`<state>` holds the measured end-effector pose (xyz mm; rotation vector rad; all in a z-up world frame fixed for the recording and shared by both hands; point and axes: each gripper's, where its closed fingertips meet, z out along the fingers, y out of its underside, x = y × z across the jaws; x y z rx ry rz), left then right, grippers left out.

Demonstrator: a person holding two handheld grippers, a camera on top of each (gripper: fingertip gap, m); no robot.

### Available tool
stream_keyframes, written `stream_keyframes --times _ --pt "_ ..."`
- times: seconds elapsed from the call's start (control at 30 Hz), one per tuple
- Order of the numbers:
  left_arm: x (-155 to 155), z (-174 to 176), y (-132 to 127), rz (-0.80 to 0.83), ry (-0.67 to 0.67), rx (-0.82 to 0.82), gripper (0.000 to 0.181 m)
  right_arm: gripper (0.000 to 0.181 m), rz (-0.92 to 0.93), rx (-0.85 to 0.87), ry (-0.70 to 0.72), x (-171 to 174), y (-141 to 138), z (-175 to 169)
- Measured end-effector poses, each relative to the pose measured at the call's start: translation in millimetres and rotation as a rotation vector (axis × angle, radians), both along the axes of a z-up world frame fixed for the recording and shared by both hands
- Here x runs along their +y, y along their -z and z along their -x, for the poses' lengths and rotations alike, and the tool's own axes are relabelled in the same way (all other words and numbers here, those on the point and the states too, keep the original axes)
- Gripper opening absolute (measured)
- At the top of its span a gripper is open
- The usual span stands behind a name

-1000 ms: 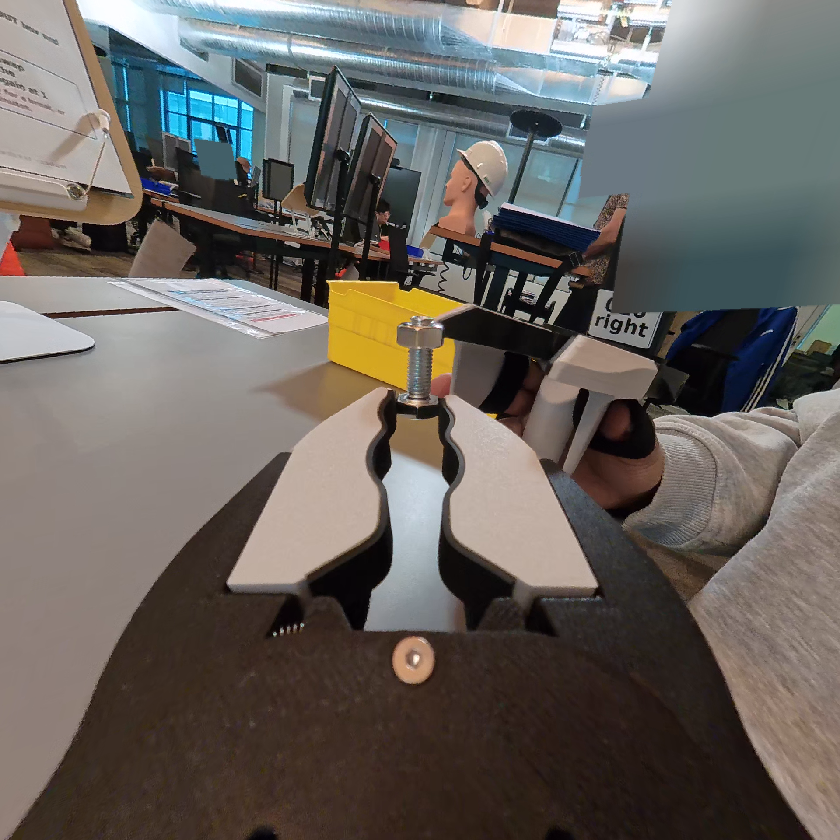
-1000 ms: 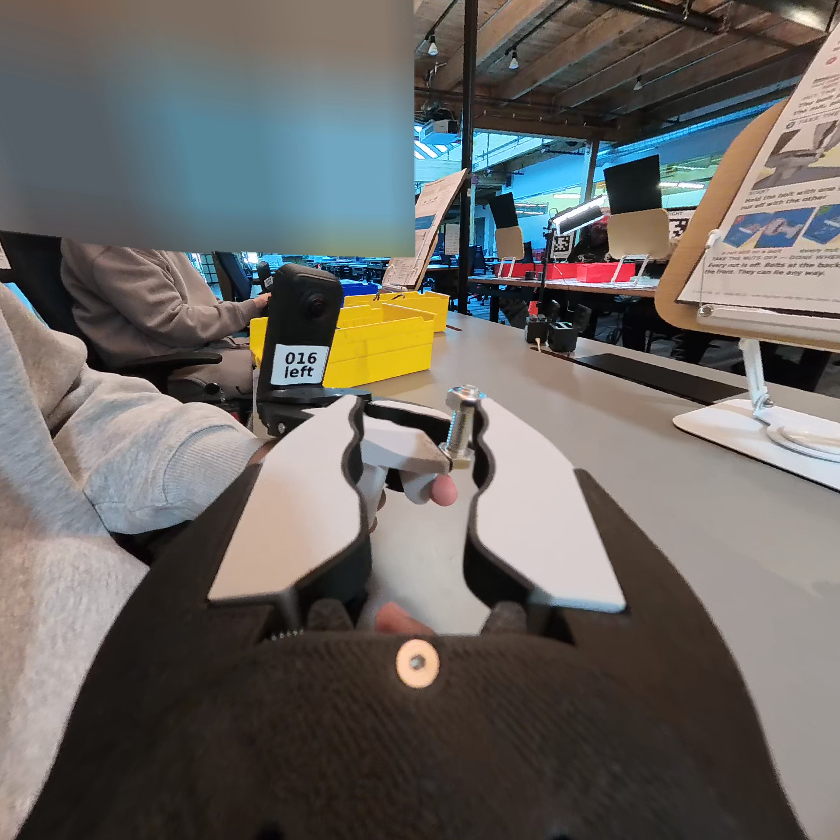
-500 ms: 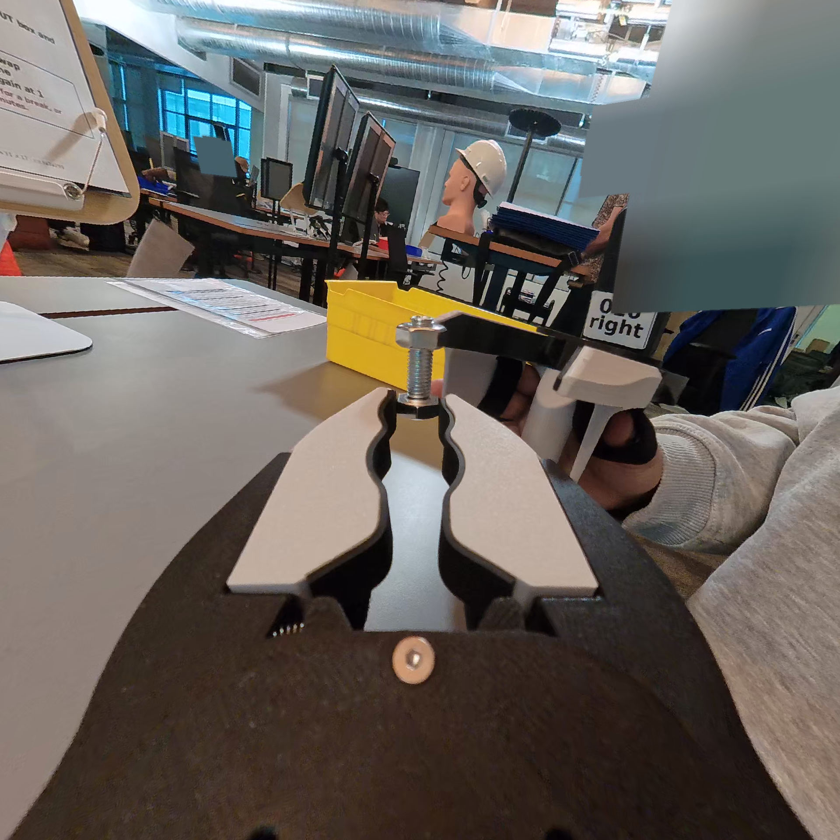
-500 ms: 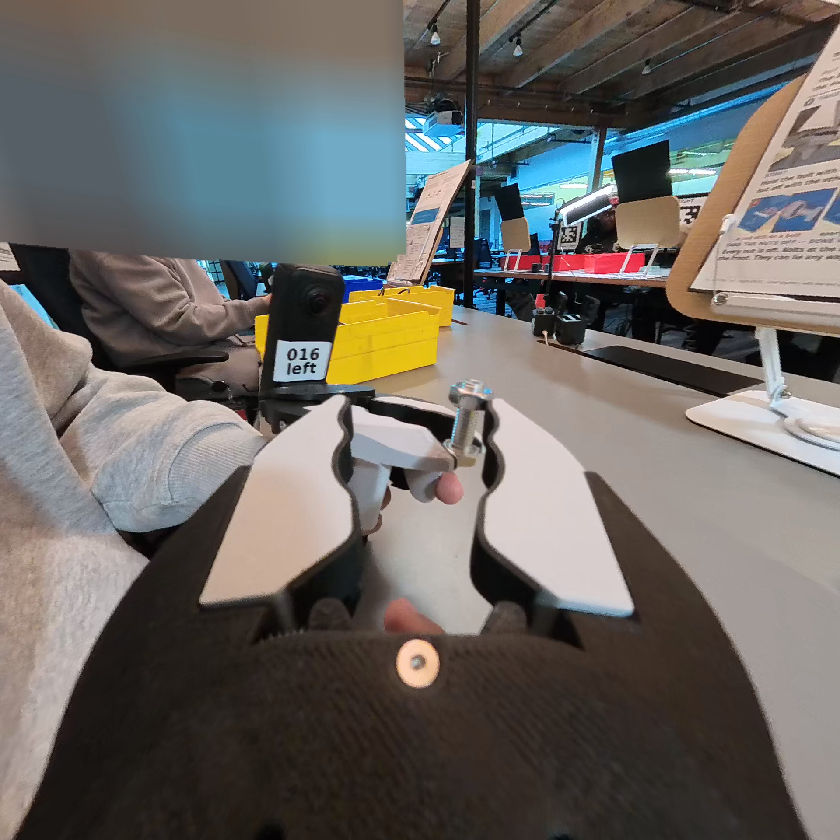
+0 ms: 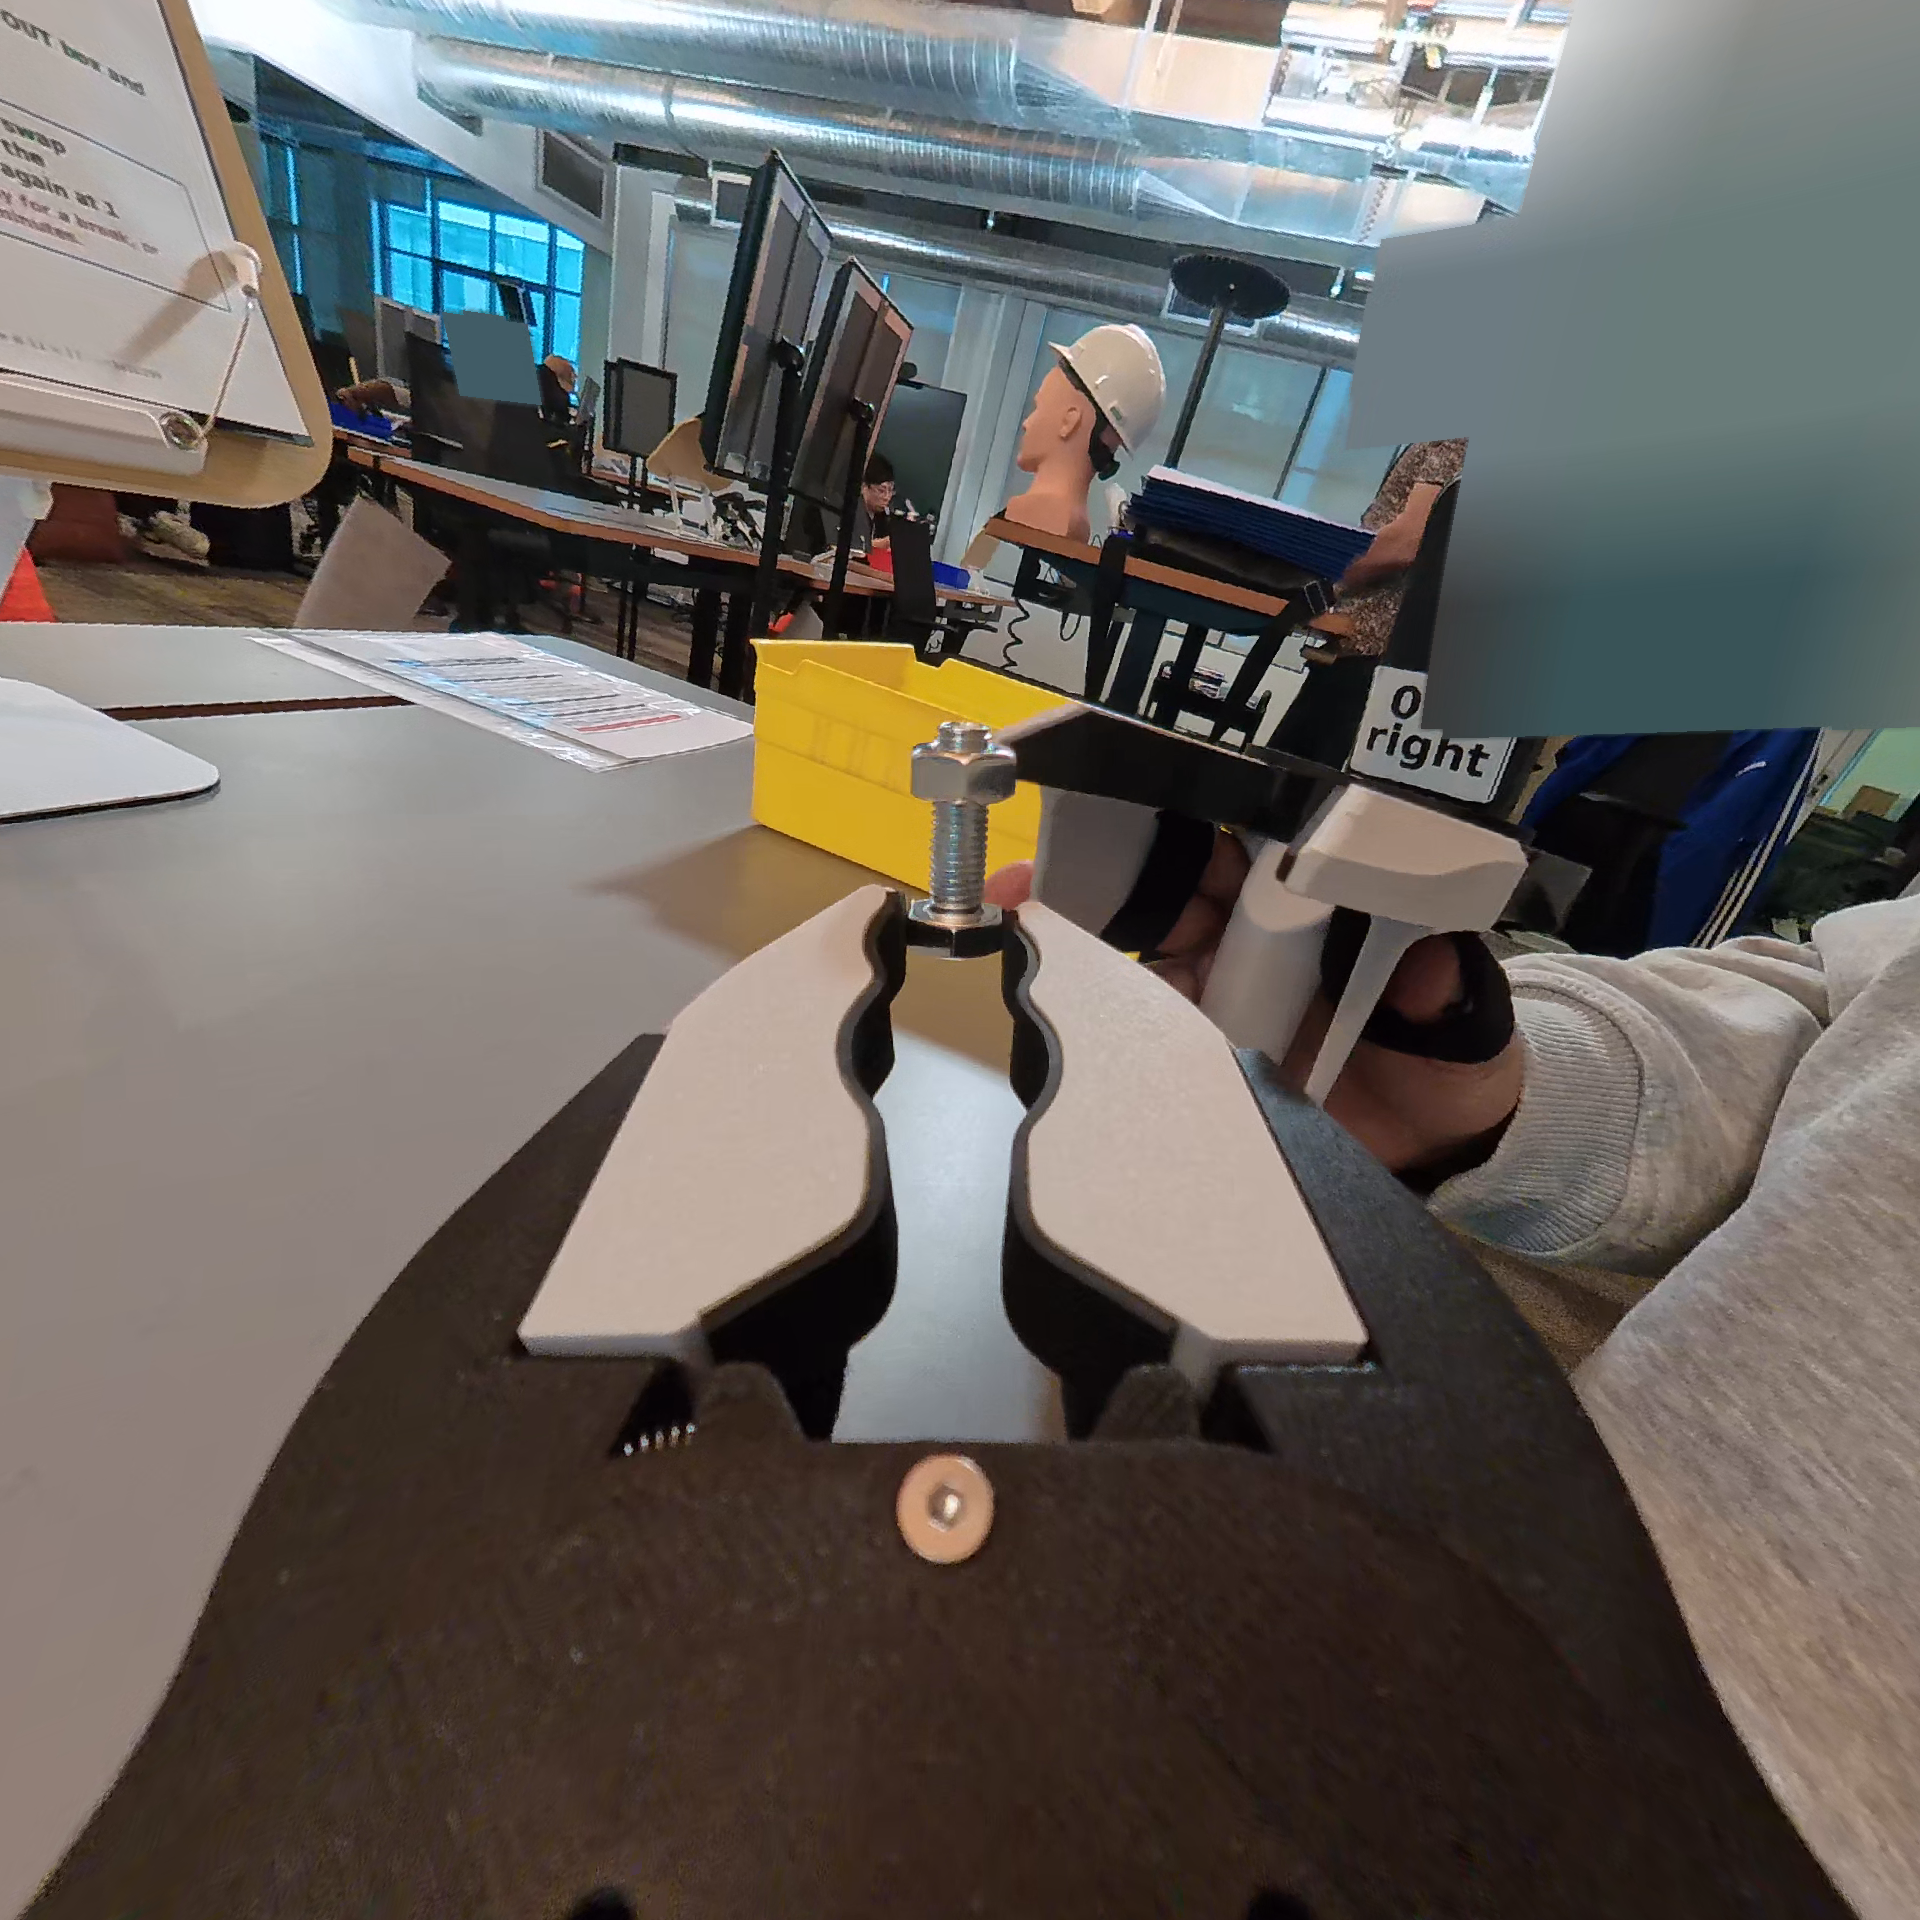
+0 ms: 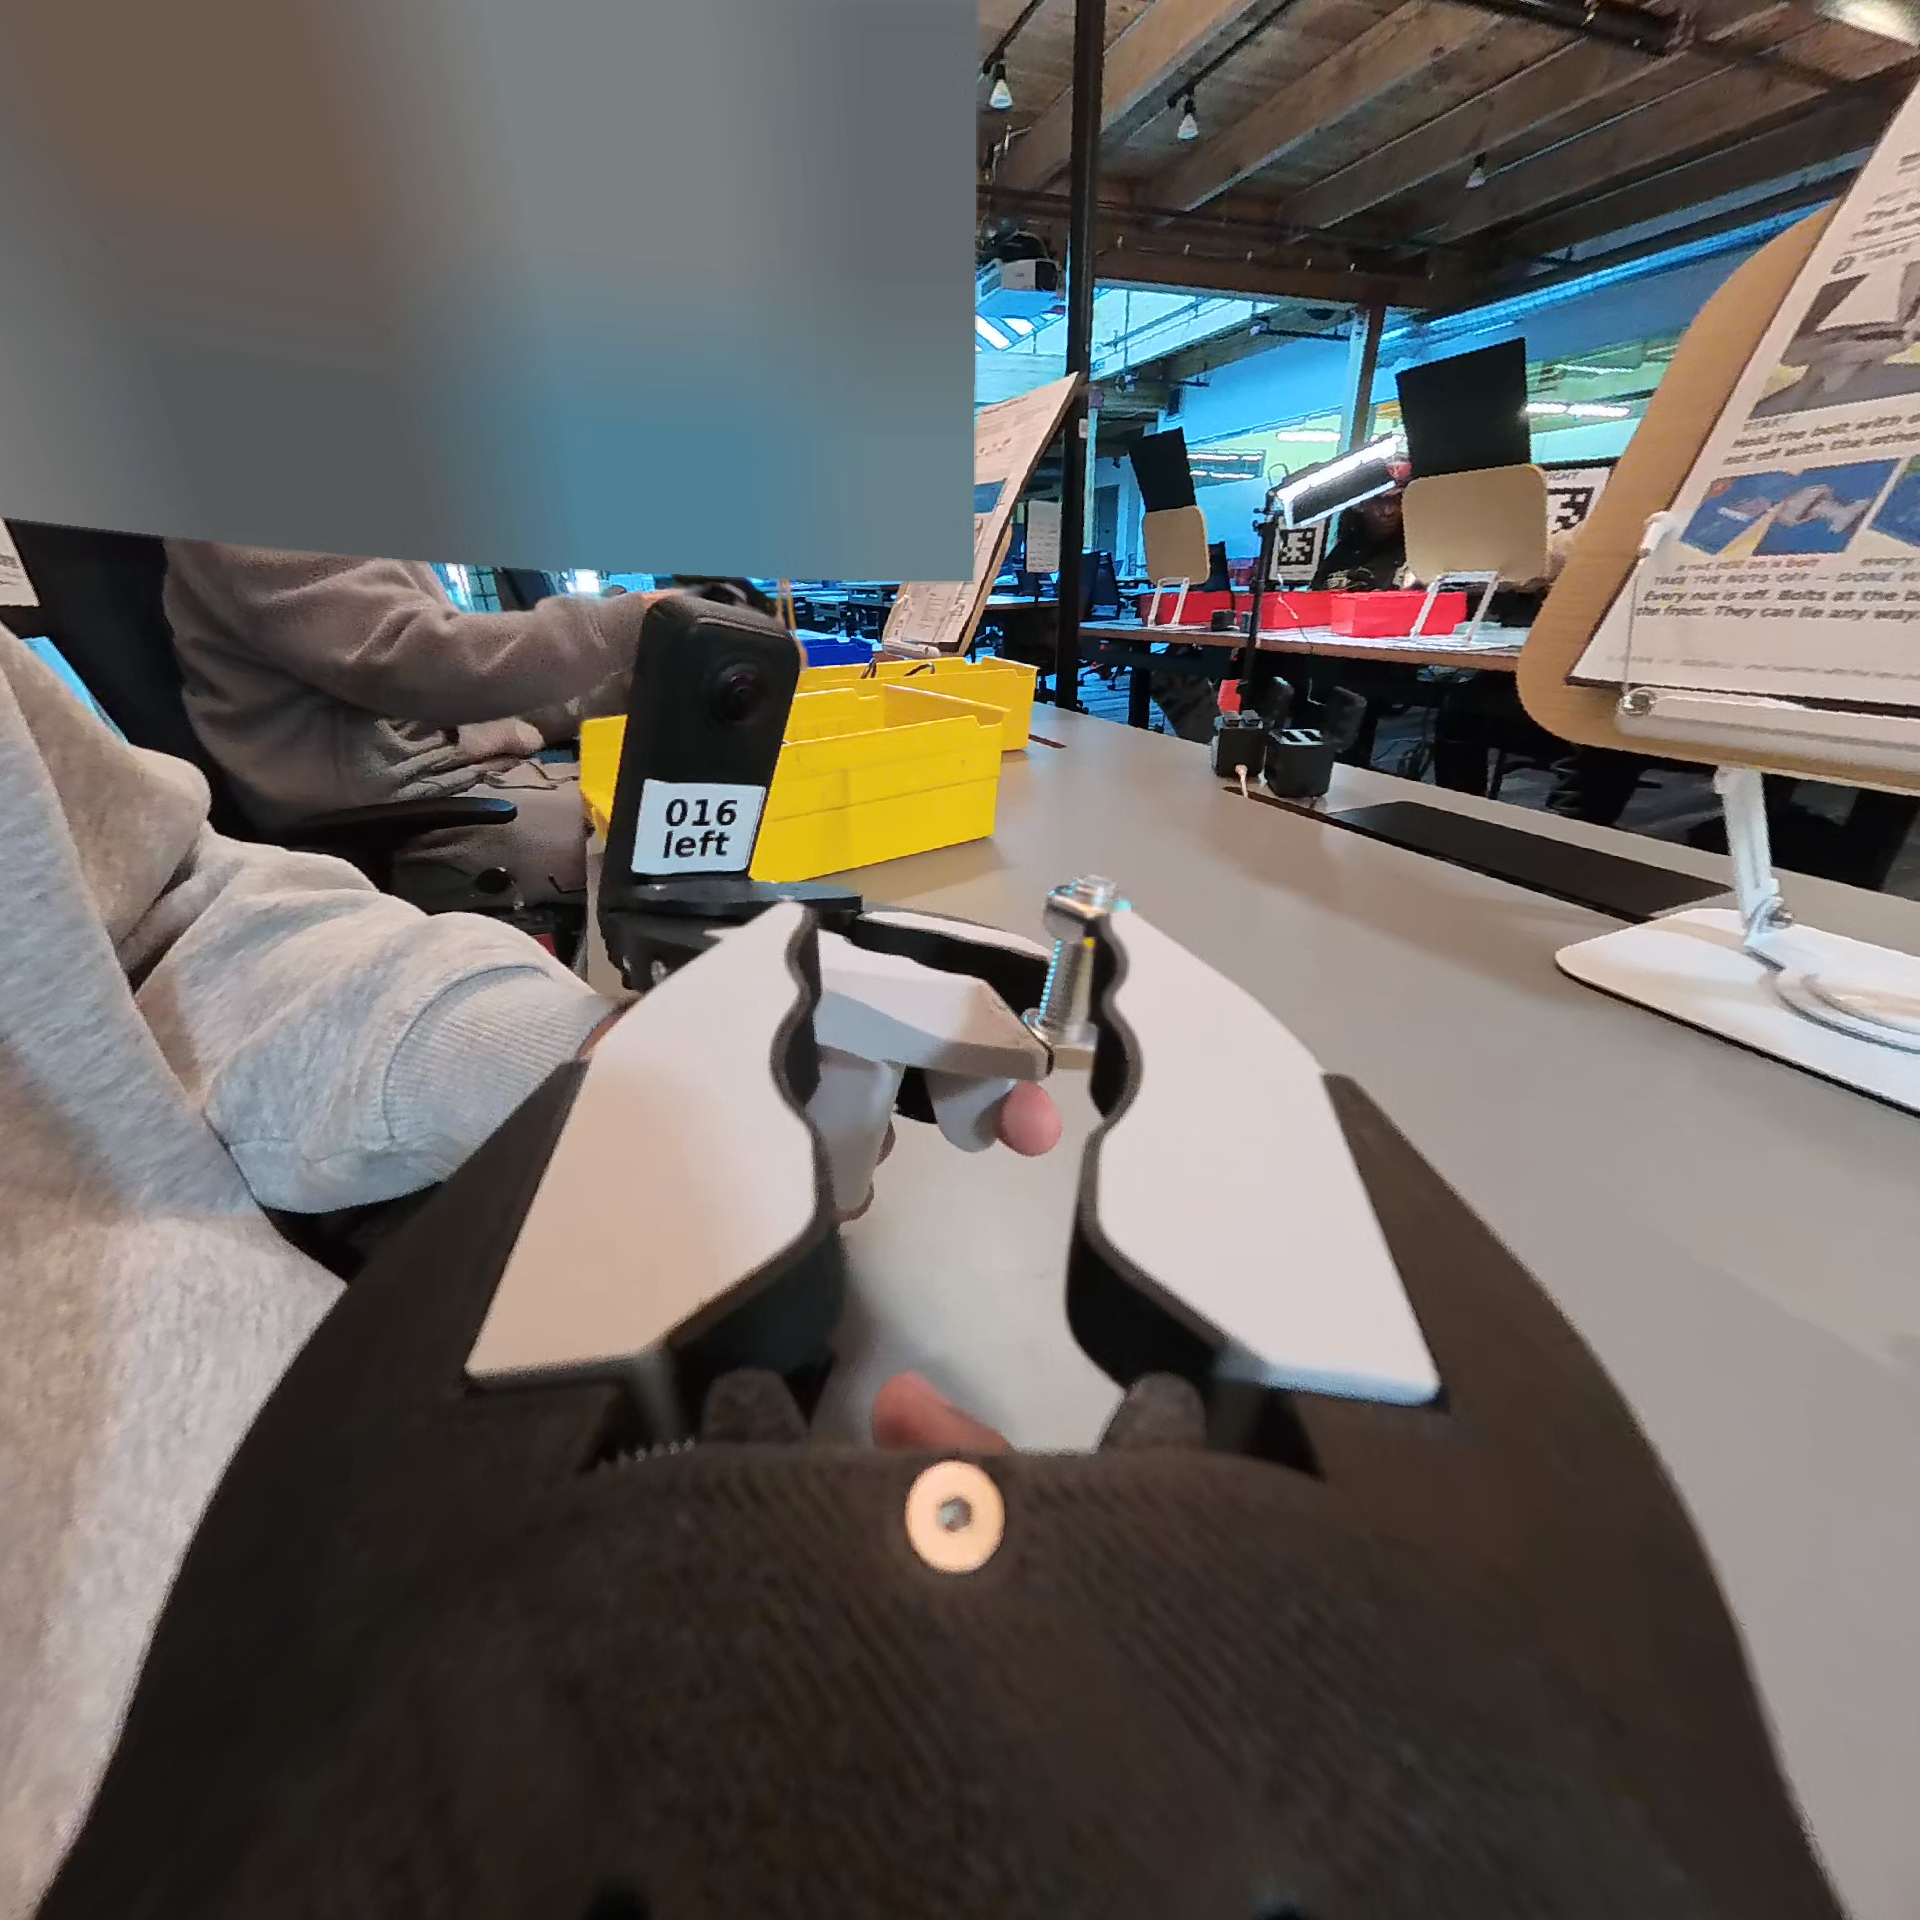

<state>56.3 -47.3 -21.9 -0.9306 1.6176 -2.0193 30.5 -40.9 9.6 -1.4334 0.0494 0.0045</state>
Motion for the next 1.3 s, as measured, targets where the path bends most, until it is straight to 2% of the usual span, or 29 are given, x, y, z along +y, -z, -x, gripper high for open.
stream_keyframes --times 0.17,0.3,0.5,0.57,0.67,0.73,0.9,1.1,1.3 --pt "-2 1 0 -0.017 0.003 -0.011 0.018 0.056 -0.002 -0.004 0.005 0 0 0" --pt "1 0 0 0.001 -0.003 -0.002 0.018 0.046 0.001 0.013 -0.009 -1 -1 0" --pt "-1 1 0 -0.005 0.004 -0.004 0.018 0.057 0.024 0.001 0.013 3 5 -2" --pt "-1 1 0 -0.003 0.002 -0.004 0.018 0.055 0.028 -0.011 0.013 3 5 -1" --pt "1 0 0 0.002 -0.003 -0.002 0.018 0.035 0.030 -0.027 0.009 0 4 0" --pt "1 0 0 0.002 -0.001 0.000 0.018 0.031 0.036 -0.027 0.028 0 4 -3" --pt "-1 1 0 -0.006 0.004 -0.004 0.018 0.046 0.030 -0.017 0.058 0 5 -9" --pt "0 0 1 0.001 0.001 0.003 0.018 0.029 0.033 0.010 0.002 0 4 -1" --pt "-2 1 1 -0.005 0.008 0.002 0.018 0.049 0.002 0.047 0.024 -1 3 -8"
